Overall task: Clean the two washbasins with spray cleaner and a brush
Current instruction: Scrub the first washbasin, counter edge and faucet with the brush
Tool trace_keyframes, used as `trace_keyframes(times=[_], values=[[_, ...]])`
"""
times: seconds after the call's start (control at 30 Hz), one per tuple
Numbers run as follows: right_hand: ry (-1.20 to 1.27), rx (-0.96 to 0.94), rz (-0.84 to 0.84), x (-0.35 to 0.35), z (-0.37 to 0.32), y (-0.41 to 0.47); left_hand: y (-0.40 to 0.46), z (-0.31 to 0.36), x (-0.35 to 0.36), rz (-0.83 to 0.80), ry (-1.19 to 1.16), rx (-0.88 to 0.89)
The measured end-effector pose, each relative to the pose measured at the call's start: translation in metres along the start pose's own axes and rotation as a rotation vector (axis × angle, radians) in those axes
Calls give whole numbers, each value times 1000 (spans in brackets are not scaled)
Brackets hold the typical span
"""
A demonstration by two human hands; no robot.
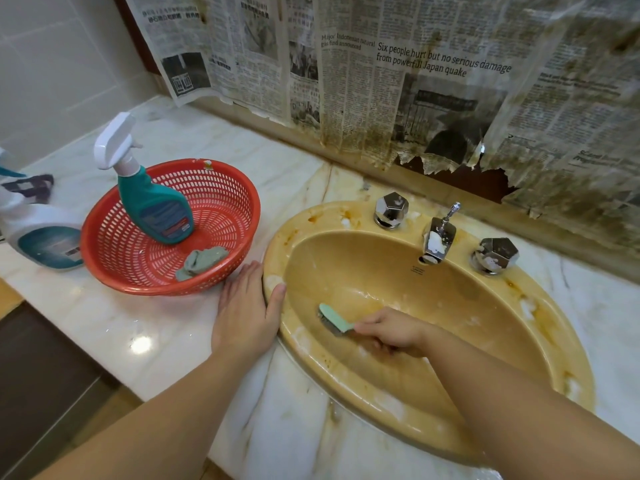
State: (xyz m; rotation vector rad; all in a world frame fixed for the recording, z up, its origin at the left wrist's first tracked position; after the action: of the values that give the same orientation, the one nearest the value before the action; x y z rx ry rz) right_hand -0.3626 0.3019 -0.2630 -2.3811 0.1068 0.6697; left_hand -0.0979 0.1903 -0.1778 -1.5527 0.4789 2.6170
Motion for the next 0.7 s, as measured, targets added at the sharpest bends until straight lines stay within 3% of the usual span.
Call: trace_keyframes(times=[0.03,0.1,0.13,0.17,0.23,0.27,0.3,0.37,0.4,0.43,0.5,0.53,0.57,0.63,0.67,0.7], values=[[-14,-7,59,-4,-1,5,0,0,0,-1,2,1],[-123,-38,442,-25,-5,8,0,0,0,0,2,0],[-86,-16,515,-26,-6,6,-1,1,-1,1,1,-2],[-1,-20,448,-16,-11,4,0,1,-1,3,-1,-4],[282,72,16,24,-19,-7,0,1,-1,1,1,-7],[348,108,-79,33,-23,-13,0,0,-1,-1,2,-7],[353,121,-63,30,-24,-10,1,0,0,-2,3,-4],[146,70,246,9,-21,0,1,0,0,1,4,3],[146,78,304,5,-19,0,0,1,-1,0,5,4],[232,102,238,10,-20,0,0,0,-1,0,5,0],[535,193,-158,37,-31,-10,1,0,-1,2,3,-5],[561,198,-199,40,-38,-14,1,1,-2,2,3,-2],[502,168,-130,37,-41,-8,0,1,-2,1,-1,-2],[328,66,203,20,-46,4,0,3,-3,-1,-14,-4],[341,72,245,18,-48,4,0,3,-3,-2,-16,-4],[433,110,159,25,-49,4,-1,5,-4,-1,-17,-3]])
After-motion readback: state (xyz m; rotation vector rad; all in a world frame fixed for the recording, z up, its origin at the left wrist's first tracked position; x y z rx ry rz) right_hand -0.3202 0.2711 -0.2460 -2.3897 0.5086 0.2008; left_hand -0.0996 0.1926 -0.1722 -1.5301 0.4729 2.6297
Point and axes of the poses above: each hand's wrist, its own y-axis towards the middle knuckle, its own x-axis out of the palm, z = x × y, the point moved 6 cm from there along y, towards the middle knuckle, and after that the axes turned 13 degrees about z, right-handed, at the moved point
